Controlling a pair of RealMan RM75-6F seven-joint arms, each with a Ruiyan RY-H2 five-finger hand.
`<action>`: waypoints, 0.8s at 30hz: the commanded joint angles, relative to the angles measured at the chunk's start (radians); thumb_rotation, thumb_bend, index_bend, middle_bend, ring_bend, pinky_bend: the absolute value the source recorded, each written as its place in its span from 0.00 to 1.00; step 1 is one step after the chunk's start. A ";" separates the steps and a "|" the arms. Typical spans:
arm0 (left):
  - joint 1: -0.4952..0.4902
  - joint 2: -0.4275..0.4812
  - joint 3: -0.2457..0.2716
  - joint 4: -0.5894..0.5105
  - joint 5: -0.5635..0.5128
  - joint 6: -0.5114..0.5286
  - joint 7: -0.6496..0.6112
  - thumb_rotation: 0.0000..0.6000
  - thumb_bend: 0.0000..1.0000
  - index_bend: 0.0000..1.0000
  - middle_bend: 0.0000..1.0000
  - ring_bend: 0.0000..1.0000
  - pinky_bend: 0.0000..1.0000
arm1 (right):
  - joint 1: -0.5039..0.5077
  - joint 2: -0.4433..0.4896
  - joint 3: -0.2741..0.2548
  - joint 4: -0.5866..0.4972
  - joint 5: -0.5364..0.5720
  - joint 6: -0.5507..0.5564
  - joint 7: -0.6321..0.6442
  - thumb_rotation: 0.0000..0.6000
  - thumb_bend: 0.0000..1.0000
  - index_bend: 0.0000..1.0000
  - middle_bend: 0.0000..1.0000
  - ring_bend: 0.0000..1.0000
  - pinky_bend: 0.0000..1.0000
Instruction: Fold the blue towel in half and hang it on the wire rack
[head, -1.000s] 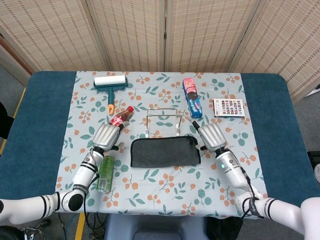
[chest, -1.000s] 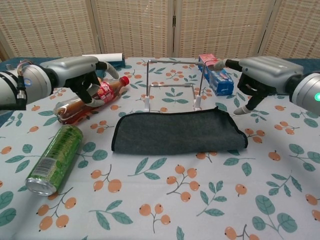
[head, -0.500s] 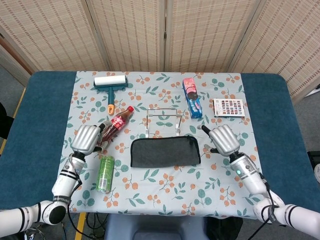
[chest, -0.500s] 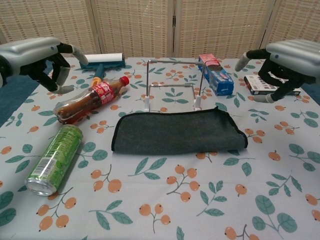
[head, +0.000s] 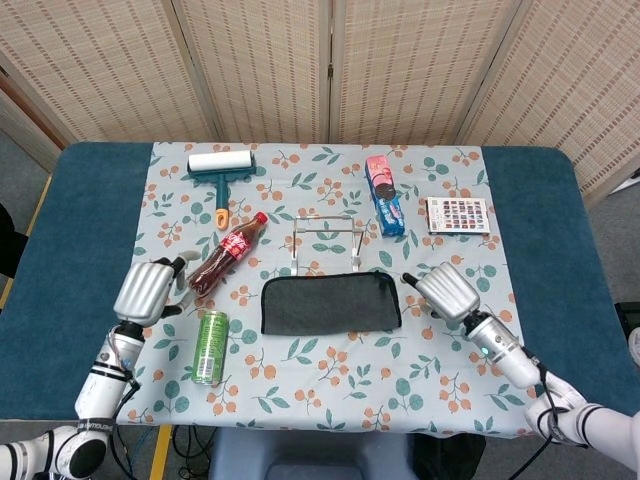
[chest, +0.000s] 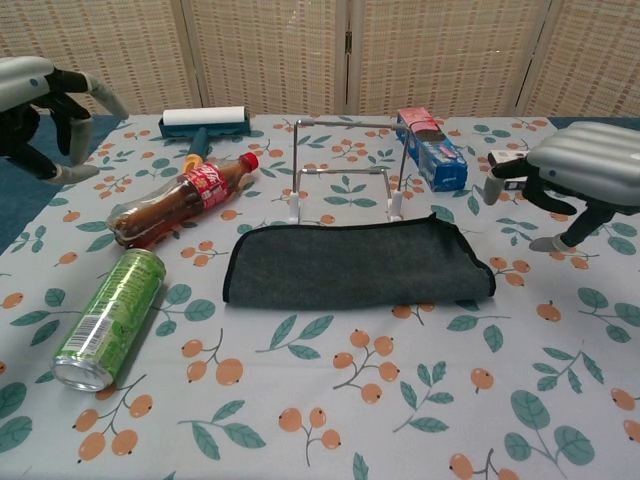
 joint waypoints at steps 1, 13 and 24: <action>0.012 0.007 0.003 -0.007 0.011 0.007 -0.004 1.00 0.29 0.26 0.60 0.50 0.77 | 0.024 -0.056 -0.015 0.086 -0.032 -0.010 0.030 1.00 0.16 0.37 0.85 0.86 1.00; 0.045 0.011 -0.006 -0.009 0.055 0.015 -0.025 1.00 0.29 0.26 0.59 0.49 0.76 | 0.061 -0.157 -0.051 0.249 -0.097 0.006 0.043 1.00 0.14 0.38 0.85 0.86 1.00; 0.065 0.013 -0.013 -0.006 0.053 -0.003 -0.035 1.00 0.29 0.25 0.58 0.49 0.76 | 0.085 -0.214 -0.062 0.327 -0.107 0.004 0.043 1.00 0.14 0.38 0.85 0.86 1.00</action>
